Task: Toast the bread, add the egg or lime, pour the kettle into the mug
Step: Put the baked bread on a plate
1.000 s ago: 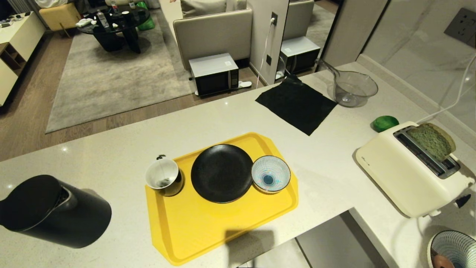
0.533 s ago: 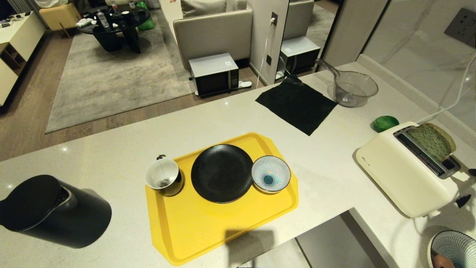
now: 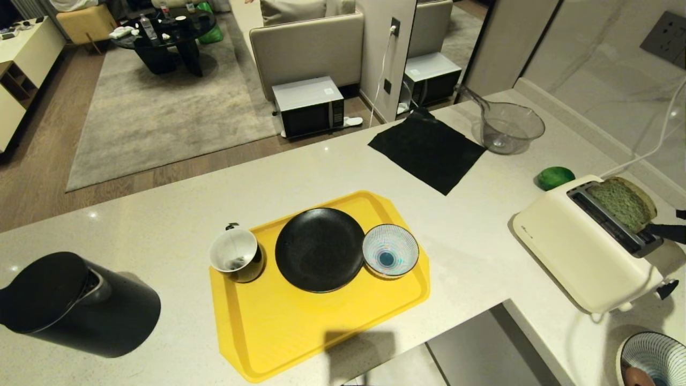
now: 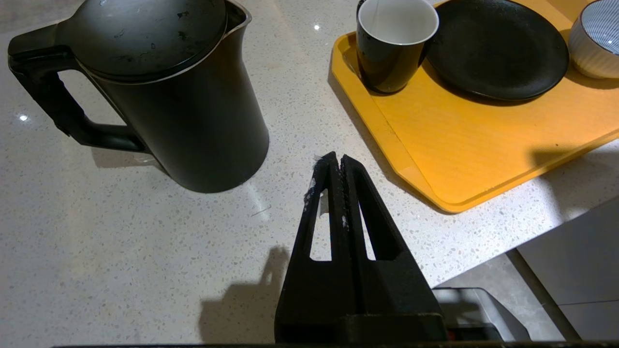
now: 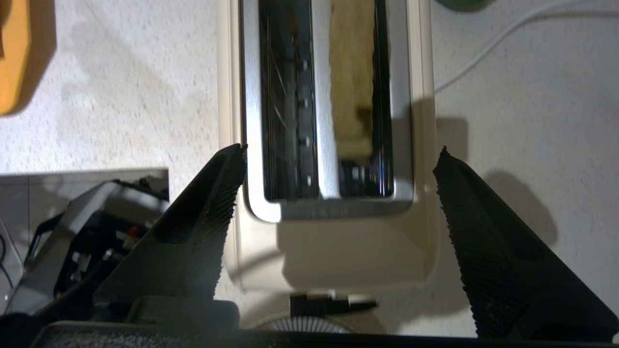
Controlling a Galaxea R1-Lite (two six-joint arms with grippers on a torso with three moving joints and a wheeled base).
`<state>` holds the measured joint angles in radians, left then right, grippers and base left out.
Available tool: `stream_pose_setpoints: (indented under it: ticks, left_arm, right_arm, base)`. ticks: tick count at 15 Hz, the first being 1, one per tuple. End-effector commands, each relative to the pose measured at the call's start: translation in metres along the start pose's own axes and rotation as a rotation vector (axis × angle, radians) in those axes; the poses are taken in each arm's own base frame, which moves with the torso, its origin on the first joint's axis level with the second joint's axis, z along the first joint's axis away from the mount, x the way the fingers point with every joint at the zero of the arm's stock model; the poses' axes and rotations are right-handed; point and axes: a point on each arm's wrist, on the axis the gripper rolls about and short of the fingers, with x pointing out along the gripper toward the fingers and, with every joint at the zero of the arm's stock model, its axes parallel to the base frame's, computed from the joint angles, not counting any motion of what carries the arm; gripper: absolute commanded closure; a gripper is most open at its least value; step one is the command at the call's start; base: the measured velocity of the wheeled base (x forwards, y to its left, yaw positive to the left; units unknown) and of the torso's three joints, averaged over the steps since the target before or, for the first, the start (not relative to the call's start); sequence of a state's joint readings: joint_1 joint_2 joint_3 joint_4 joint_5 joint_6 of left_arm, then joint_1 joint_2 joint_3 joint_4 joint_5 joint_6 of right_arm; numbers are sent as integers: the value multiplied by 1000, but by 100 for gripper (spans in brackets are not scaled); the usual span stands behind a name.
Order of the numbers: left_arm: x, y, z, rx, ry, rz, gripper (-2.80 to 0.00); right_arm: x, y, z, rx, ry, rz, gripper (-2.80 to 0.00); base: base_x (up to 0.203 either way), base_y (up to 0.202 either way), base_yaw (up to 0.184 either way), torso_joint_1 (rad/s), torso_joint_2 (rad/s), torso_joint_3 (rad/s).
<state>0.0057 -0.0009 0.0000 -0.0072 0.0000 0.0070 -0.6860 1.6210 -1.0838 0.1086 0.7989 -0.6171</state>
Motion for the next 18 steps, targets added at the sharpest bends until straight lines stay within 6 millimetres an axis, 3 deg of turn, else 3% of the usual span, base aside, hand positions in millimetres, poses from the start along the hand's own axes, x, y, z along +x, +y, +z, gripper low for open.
stream_pose_setpoints:
  ticks: [1, 10, 11, 12, 18]
  left_arm:
    - [0, 0, 0, 0, -1, 0, 0]
    - [0, 0, 0, -1, -1, 0, 0]
    - [0, 0, 0, -1, -1, 0, 0]
    - [0, 0, 0, -1, -1, 0, 0]
    - [0, 0, 0, 0, -1, 0, 0]
  right_arm:
    - [17, -2, 1, -1, -18, 33, -280]
    - [43, -23, 14, 14, -34, 34, -280]
    - [44, -23, 13, 16, -31, 36, -49]
    - [45, -24, 12, 17, -29, 37, 0]
    - [53, -21, 11, 11, -8, 37, 0]
  base:
    - [0, 0, 0, 0, 0, 0]
    - [0, 0, 0, 0, 0, 0]
    - [0, 0, 0, 0, 0, 0]
    - [0, 0, 0, 0, 0, 0]
    - [0, 0, 0, 0, 0, 0]
